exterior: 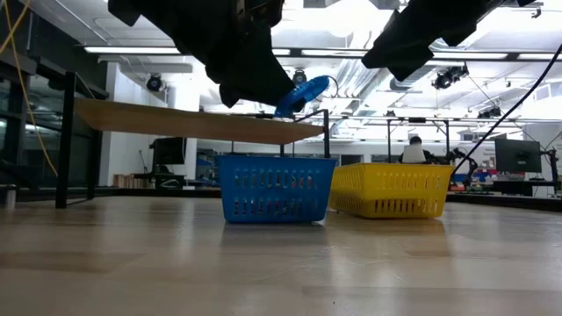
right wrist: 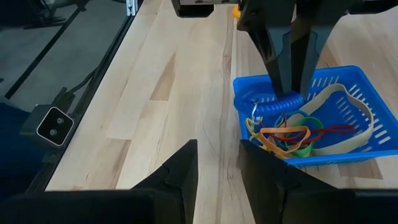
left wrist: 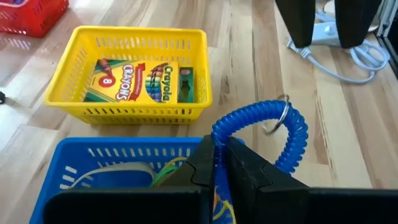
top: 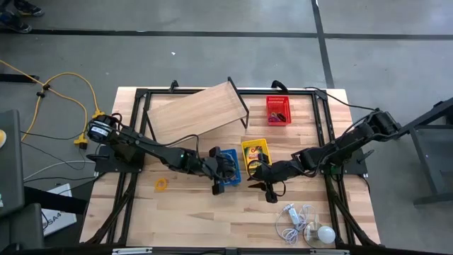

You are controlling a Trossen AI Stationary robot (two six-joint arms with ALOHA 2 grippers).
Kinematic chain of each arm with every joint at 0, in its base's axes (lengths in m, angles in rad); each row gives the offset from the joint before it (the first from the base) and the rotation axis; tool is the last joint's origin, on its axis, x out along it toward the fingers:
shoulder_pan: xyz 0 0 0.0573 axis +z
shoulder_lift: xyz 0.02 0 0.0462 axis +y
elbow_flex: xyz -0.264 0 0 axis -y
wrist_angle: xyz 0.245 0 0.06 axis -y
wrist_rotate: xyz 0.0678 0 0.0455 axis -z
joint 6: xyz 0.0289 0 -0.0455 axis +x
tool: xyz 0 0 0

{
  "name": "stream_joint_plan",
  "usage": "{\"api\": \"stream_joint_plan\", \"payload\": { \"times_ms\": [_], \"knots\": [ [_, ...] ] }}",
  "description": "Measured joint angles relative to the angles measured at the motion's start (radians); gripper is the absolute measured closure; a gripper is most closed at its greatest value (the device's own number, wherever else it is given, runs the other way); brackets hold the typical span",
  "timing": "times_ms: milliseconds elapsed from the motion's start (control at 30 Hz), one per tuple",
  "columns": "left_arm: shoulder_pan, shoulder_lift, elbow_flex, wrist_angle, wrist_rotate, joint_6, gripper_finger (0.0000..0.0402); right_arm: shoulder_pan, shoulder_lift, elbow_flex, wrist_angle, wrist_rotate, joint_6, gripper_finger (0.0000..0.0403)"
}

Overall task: Pick & Place Office Desk Supplies
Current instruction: Put the blue spring keychain into the red bin

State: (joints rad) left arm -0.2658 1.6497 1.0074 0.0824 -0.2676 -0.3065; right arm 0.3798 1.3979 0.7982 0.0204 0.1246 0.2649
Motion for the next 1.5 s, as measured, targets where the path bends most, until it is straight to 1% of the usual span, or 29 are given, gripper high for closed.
{"api": "stream_joint_plan", "payload": {
  "times_ms": [200,500,833,1133,1300,1500],
  "knots": [
    [0.000,0.000,0.000,0.057,0.000,0.004,0.0384,0.000,0.000,0.000,0.005,0.005,-0.003,0.0298],
    [0.002,0.000,0.000,0.097,-0.001,0.022,0.0384,-0.017,0.000,0.000,0.045,0.009,-0.007,0.0298],
    [0.002,-0.001,0.000,0.142,-0.017,0.052,0.0384,-0.023,0.000,0.000,0.044,0.089,-0.003,0.0298],
    [0.002,-0.001,0.000,0.172,-0.018,0.068,0.0384,-0.023,0.000,0.000,0.045,0.083,0.000,0.0298],
    [0.002,-0.001,0.000,0.197,-0.052,0.076,0.0384,-0.023,0.000,0.000,0.059,0.084,0.000,0.0298],
    [0.002,-0.001,0.000,0.196,-0.052,0.076,0.0384,-0.023,0.000,0.000,0.074,0.090,-0.005,0.0298]
  ]
}}
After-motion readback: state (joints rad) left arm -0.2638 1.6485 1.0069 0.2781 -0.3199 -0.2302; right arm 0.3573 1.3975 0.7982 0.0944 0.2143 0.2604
